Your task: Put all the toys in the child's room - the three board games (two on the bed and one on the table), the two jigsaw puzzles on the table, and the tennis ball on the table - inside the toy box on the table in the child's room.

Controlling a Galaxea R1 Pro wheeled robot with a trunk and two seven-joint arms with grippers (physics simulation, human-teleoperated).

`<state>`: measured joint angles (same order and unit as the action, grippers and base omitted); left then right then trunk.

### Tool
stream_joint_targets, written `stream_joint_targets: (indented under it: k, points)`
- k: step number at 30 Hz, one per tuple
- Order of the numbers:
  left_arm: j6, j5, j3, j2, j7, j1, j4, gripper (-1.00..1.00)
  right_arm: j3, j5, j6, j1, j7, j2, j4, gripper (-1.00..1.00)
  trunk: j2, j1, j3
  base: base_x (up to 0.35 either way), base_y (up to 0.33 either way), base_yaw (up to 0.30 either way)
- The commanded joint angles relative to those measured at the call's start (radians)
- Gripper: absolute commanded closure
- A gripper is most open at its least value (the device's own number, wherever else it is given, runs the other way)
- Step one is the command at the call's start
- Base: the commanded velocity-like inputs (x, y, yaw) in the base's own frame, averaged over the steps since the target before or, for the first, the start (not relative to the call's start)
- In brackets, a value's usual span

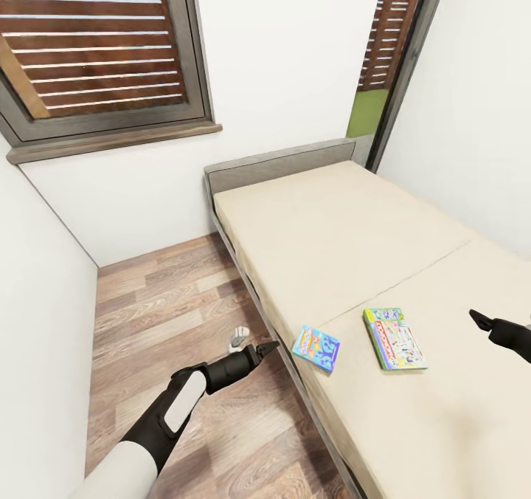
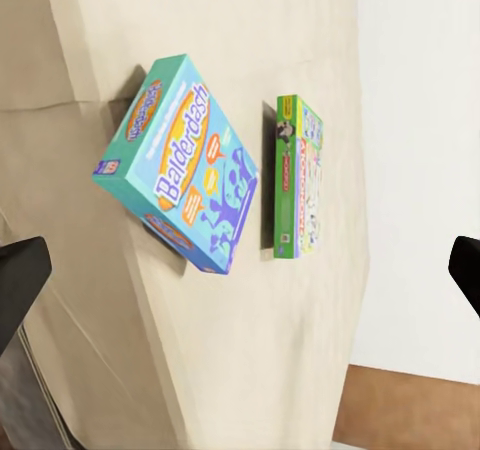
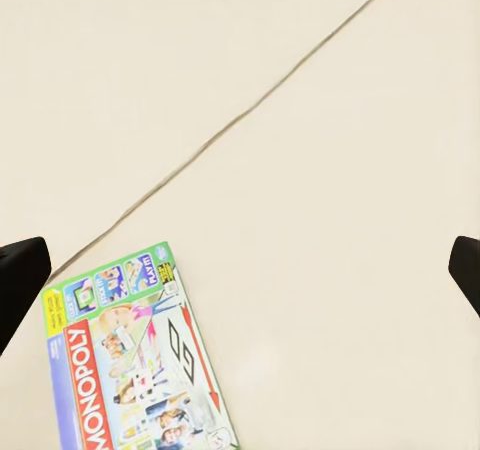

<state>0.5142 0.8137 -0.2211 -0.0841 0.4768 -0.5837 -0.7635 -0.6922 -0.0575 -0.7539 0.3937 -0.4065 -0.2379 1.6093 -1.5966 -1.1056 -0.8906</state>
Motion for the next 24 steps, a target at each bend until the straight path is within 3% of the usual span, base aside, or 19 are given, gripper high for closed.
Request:
stream_joint_targets:
  k: [1, 8, 15, 24]
  points:
    - [0.008, 0.008, 0.0, 0.0, -0.001, 0.0, 0.0, -1.0, -0.001, -0.006, -0.007, 0.001, -0.001, 0.0, 0.001, -1.0, 0.0, 0.0, -0.001, 0.0, 0.0, -0.002]
    - [0.025, 0.009, 0.004, 0.01, 0.002, -0.004, -0.019, -1.0, 0.0, -0.006, -0.007, 0.001, -0.001, 0.0, 0.001, -1.0, 0.0, 0.0, -0.001, 0.0, 0.0, -0.001]
    - [0.066, 0.008, 0.009, 0.036, -0.001, -0.012, -0.054, -1.0, 0.0, -0.006, -0.007, 0.001, -0.001, 0.0, 0.001, -1.0, 0.0, 0.0, -0.001, 0.0, 0.0, 0.0]
    - [0.093, 0.009, 0.038, 0.062, -0.001, -0.044, -0.079, -1.0, -0.002, -0.006, -0.007, 0.001, -0.001, -0.002, 0.001, -1.0, 0.0, 0.0, -0.001, 0.0, 0.0, 0.0]
